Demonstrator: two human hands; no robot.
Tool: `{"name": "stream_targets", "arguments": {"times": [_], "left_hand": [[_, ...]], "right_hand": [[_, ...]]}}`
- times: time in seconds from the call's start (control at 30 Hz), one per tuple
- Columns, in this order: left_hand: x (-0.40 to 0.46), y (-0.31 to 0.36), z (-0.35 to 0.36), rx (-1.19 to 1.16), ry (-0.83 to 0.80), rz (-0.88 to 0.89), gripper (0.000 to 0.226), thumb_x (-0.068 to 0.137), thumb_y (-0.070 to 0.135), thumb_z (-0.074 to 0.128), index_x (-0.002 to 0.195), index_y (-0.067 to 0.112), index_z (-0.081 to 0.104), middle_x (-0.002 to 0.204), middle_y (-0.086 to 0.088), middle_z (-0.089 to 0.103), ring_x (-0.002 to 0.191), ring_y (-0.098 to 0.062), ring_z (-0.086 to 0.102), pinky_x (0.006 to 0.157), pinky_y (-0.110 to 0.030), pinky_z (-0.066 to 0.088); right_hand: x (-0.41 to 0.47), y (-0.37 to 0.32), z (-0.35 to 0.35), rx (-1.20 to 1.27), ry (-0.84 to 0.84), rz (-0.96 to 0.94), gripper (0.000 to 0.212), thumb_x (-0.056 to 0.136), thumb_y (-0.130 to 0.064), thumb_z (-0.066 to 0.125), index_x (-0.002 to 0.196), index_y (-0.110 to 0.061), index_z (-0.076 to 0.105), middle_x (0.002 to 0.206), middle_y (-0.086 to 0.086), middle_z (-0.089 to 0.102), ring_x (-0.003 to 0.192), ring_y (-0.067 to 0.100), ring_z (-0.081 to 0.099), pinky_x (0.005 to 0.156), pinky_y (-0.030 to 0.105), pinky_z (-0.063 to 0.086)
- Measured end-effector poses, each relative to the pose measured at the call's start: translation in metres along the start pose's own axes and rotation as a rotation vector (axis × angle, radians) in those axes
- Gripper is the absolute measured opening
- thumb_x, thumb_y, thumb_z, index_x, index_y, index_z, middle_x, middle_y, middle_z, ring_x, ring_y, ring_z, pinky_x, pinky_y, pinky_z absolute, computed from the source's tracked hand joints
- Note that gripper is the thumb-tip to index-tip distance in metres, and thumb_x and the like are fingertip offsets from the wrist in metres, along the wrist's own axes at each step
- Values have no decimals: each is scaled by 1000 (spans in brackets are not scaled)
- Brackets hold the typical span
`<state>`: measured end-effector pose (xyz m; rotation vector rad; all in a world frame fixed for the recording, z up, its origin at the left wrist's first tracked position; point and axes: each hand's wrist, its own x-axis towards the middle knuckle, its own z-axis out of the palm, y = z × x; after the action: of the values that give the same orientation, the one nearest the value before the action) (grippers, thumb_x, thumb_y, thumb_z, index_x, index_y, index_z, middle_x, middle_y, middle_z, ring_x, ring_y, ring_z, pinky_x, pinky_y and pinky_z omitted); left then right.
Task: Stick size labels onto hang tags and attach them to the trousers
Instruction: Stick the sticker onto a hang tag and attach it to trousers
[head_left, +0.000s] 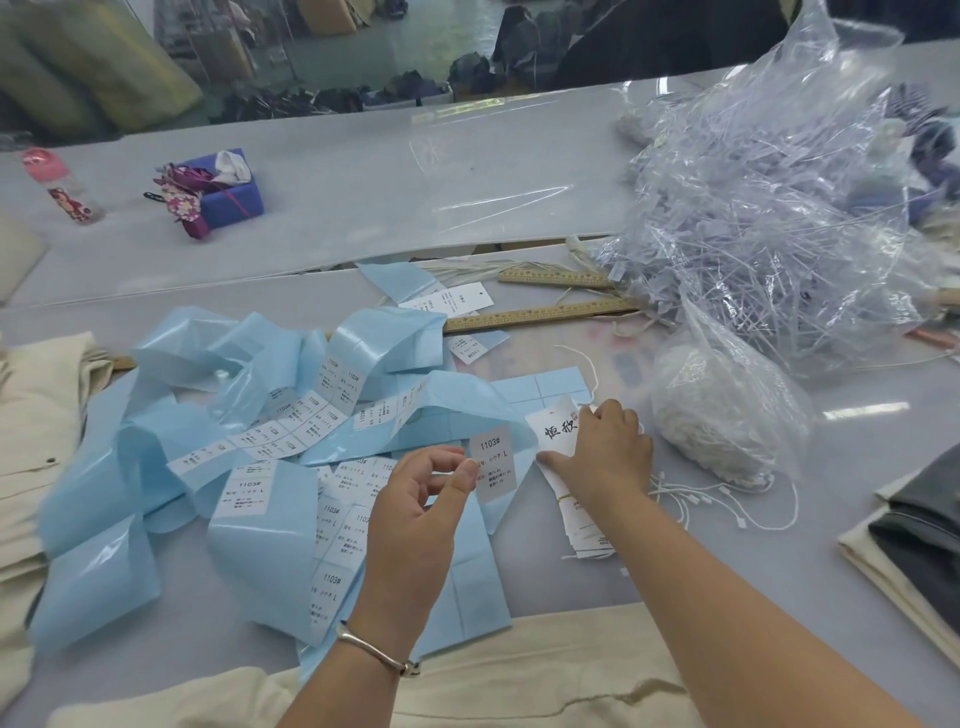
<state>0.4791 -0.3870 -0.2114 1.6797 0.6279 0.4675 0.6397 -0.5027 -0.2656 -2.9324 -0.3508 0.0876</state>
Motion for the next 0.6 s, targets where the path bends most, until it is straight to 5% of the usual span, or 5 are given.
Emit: {"name": "stream_targets", "arguments": {"times": [0.17,0.27,0.37,0.5,0.6], "left_hand": [[2,-1,-5,-10,7,8,11,89,22,65,79,24,68,100,3,71,82,-9,66,71,-27,52],[3,-2,-8,-10,16,16,9,90,22,65,82,24,68,99,2,71,81,-7,65,70,-26,53],[1,-2,-10,-10,22,18,4,91,25,65,92,29,66,98,5,72,85,-15,66,71,-29,54],[-7,3,-14,0,18,113,30,90,17,67,106,41,60,108,13,64,88,-5,63,72,-19,51],[-17,12,-20,19,-30,131,49,89,18,67,117,55,53,100,14,62,88,-4,62,75,-12,48]], "right_hand": [[-4,3,1,114,33,-18,56,78,-57,67,120,-23,52,119,1,48,116,22,42,90,36,36],[-6,7,-2,325,74,59,19,83,-32,68,87,-24,52,92,-5,54,98,23,53,82,37,37],[-5,13,-8,702,99,158,18,88,-16,60,74,-18,50,71,-6,56,78,27,56,70,34,40],[-20,11,-41,1029,594,-56,7,89,-11,65,94,-12,60,71,-7,58,68,14,54,62,26,44],[-41,13,-71,1153,734,-177,49,89,-11,67,130,-35,55,69,-8,61,59,3,53,64,9,44]]}}
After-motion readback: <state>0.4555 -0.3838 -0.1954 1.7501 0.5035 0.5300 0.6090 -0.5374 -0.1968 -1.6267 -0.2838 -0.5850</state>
